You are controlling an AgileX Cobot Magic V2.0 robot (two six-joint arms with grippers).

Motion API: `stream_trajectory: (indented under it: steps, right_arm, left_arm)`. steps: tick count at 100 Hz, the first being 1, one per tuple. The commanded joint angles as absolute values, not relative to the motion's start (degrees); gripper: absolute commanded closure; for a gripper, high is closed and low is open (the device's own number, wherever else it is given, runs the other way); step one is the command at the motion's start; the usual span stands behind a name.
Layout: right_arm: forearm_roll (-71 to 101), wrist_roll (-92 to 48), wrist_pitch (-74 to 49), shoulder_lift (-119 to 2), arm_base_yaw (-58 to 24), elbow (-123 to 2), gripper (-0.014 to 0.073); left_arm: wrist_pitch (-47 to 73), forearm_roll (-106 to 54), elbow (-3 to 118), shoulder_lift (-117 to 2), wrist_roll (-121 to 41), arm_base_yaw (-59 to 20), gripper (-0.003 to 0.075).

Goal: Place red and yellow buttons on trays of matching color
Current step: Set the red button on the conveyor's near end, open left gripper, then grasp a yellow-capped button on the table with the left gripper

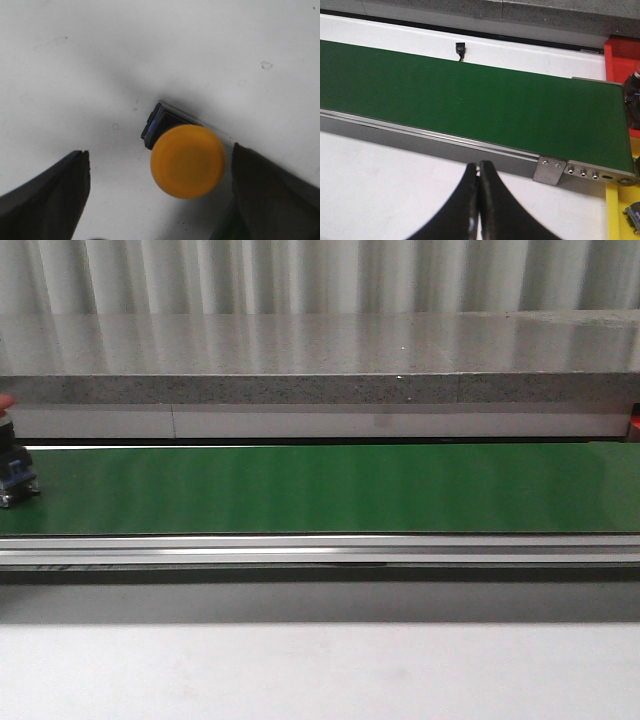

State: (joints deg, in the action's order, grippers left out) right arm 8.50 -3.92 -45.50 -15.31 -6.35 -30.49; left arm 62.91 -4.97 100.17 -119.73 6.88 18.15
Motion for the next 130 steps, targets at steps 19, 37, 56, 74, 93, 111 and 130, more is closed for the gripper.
stream_trajectory:
  steps: [19, 37, 56, 74, 93, 111, 130]
  right_arm:
    - [8.52, -4.47, -41.83, -15.88, -6.37, -32.01, 0.0661]
    - [8.52, -4.47, -41.83, -15.88, -6.37, -32.01, 0.0661]
    - [8.52, -4.47, -41.83, -15.88, -6.37, -32.01, 0.0661]
    - [8.52, -4.47, -41.83, -15.88, -6.37, -32.01, 0.0661]
    - [8.52, -4.47, -41.83, -15.88, -6.37, -32.01, 0.0661]
    - [8.52, -4.47, -41.88, -15.88, -6.37, -32.01, 0.0661]
    - [8.52, -4.47, -41.88, -15.88, -6.37, -32.01, 0.0661]
  left_arm:
    - [61.67, -6.44, 102.04, -118.65, 6.95, 18.15, 0.0198]
    - [61.03, -6.44, 102.04, -118.65, 6.95, 18.05, 0.0396]
    - [60.81, -6.44, 102.04, -118.52, 6.37, 17.67, 0.0552]
    - [60.81, -4.03, 102.04, -115.98, 6.25, 16.77, 0.0562]
    - [62.37, -0.92, 101.32, -110.40, 6.25, 15.27, 0.0562]
    - [62.45, -0.92, 97.53, -103.09, 5.33, 13.27, 0.0562]
    - [61.78, -0.91, 90.13, -95.23, 5.20, 10.93, 0.0562]
